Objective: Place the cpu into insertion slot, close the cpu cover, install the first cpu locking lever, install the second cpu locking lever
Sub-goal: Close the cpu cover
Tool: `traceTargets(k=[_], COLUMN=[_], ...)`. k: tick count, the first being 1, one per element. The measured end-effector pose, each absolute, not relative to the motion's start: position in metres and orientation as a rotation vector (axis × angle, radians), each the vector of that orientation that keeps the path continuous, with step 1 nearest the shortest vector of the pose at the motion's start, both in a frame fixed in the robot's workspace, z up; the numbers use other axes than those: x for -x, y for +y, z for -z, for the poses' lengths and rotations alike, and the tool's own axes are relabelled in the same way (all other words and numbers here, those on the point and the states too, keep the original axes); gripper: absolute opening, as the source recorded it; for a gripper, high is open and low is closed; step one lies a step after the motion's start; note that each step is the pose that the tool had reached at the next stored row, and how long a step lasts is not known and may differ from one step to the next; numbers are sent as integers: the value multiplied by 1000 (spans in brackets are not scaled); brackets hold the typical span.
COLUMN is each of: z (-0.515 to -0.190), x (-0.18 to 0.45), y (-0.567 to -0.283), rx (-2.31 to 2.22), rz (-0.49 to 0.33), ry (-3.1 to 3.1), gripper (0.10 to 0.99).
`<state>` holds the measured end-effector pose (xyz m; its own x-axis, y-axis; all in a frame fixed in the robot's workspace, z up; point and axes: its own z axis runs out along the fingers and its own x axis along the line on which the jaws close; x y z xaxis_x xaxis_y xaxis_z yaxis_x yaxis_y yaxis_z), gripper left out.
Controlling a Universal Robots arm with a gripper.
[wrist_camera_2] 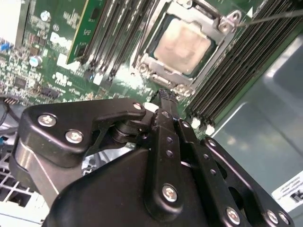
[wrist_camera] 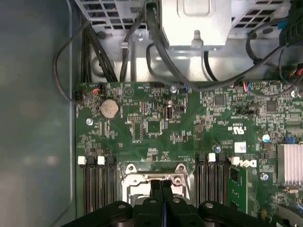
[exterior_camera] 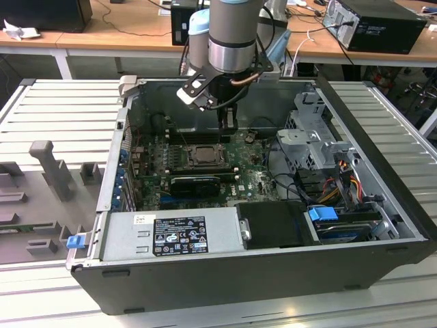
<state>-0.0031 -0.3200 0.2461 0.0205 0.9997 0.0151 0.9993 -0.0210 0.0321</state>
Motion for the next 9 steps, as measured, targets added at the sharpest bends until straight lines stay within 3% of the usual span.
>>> traceTargets(k=[9], z=[-227], x=[29], y=[-320], rx=[-2205], rz=[-51], ry=[2222], gripper=[106])
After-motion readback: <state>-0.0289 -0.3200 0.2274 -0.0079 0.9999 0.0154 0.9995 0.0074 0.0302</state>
